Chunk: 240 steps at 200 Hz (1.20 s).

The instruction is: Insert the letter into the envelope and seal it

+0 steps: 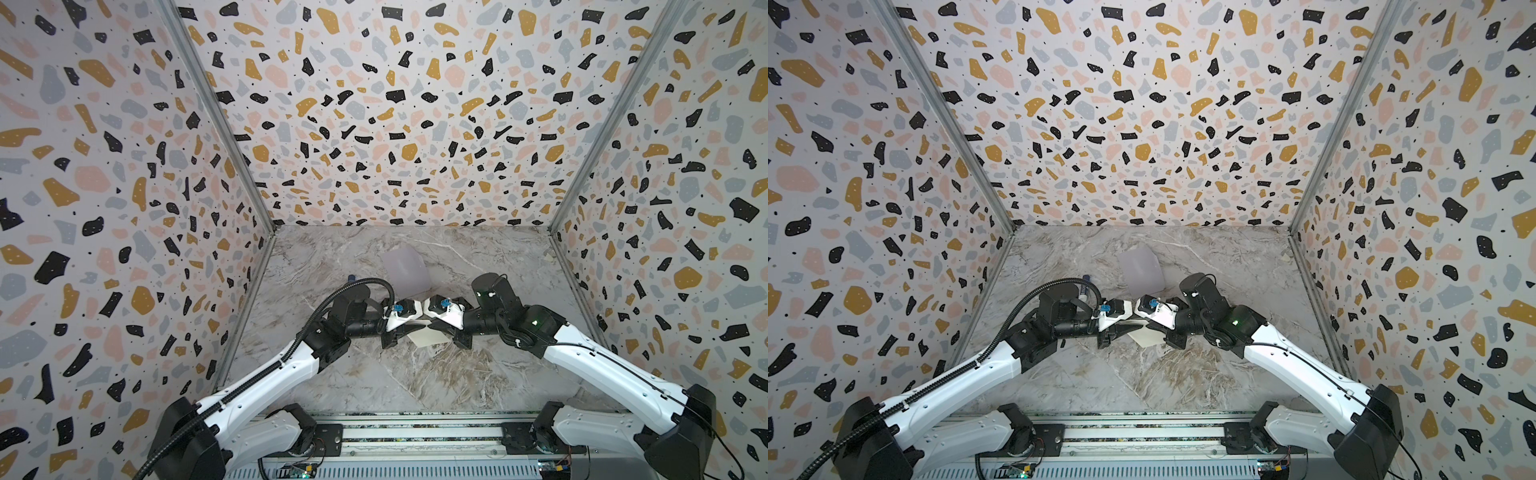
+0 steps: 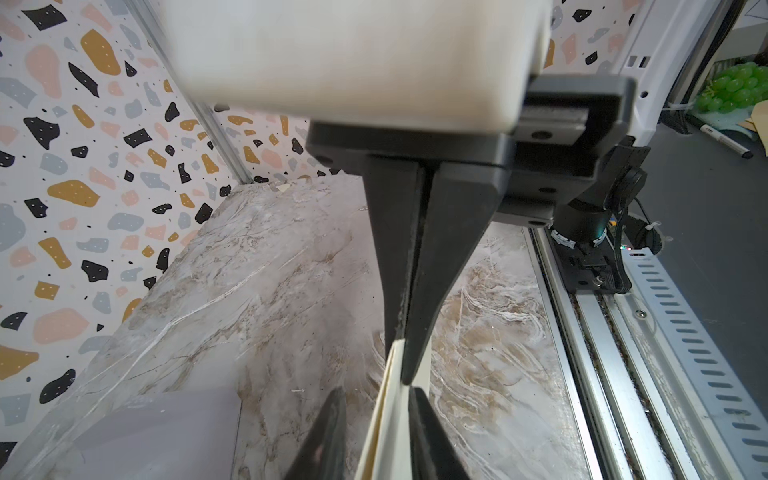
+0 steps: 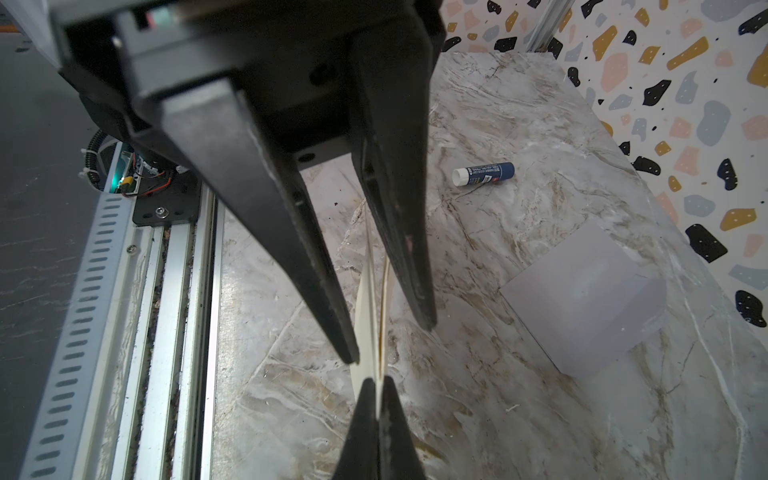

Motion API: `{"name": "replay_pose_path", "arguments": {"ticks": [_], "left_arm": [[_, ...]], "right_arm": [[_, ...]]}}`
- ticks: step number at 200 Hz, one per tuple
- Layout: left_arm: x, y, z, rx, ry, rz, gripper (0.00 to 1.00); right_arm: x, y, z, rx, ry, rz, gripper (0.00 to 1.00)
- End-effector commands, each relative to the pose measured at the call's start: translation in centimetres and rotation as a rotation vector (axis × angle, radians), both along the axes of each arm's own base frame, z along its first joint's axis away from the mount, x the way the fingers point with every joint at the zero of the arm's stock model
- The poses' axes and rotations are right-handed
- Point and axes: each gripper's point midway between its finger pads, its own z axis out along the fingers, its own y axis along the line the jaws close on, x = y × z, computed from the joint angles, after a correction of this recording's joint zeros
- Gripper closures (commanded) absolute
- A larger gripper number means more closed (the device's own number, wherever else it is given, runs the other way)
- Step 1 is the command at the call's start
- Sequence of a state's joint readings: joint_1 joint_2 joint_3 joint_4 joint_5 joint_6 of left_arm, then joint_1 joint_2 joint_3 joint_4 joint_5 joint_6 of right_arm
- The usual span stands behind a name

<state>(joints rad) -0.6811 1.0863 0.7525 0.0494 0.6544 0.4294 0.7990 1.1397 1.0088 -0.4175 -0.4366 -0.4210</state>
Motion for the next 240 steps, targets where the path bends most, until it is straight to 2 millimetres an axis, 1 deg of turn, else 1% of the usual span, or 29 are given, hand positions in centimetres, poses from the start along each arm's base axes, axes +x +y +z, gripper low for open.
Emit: {"name": "replay_pose_path", "arguments": {"ticks": [1,31,56,63,76,94,101,105,111,132,157,176,205,240], "left_arm": [[-0.3,-0.5,0.3,-0.026,-0.007,-0.027,0.79],[-0.3,-0.6,0.2,-0.025,-0.001,-0.023,0.87],[-0.3,-0.6,0.3,-0.032,0.005,-0.022,1.0],[-0.3,-0.7,0.3,-0.038,0.009,-0.021,1.0],[-0.2,-0.6,0.6,-0.057,0.01,-0.007,1.0],[0.1,-0.3,1.3,-0.103,0.01,0.036,1.0],[0.1,-0.2,1.4,-0.118,0.013,0.044,1.0],[0.1,-0.1,2.1,-0.147,-0.006,0.047,1.0],[0.0,0.0,2.4,-0.17,-0.008,0.054,1.0],[-0.4,0.6,3.5,-0.238,-0.028,0.072,1.0],[-1.0,1.0,4.6,-0.284,-0.035,0.069,1.0],[-1.4,1.0,5.1,-0.306,-0.027,0.048,1.0],[-1.8,0.9,5.6,-0.337,-0.017,0.026,1.0],[-1.8,0.9,5.6,-0.343,-0.011,0.024,1.0]], "right_arm": [[-0.5,0.2,2.0,0.056,-0.035,0.018,1.0],[-0.4,0.1,1.9,0.056,-0.042,0.011,1.0],[-0.3,-0.1,2.0,0.06,-0.055,0.001,1.0],[-0.3,-0.1,2.0,0.063,-0.058,-0.001,1.0],[-0.3,-0.2,2.3,0.078,-0.073,-0.008,0.97],[0.0,-0.5,2.8,0.11,-0.093,-0.025,0.9],[0.2,-0.8,3.2,0.135,-0.101,-0.036,0.87],[0.3,-0.9,3.5,0.152,-0.1,-0.04,0.86],[0.4,-1.3,4.0,0.187,-0.098,-0.04,0.83],[0.3,-2.5,5.8,0.303,-0.094,-0.025,0.8],[-0.1,-3.4,6.8,0.386,-0.097,-0.001,0.78],[-0.2,-3.4,7.0,0.408,-0.073,0.019,0.76],[-0.4,-2.8,6.9,0.413,-0.026,0.067,0.69],[-0.4,-2.3,6.5,0.408,0.017,0.096,0.69]]}}
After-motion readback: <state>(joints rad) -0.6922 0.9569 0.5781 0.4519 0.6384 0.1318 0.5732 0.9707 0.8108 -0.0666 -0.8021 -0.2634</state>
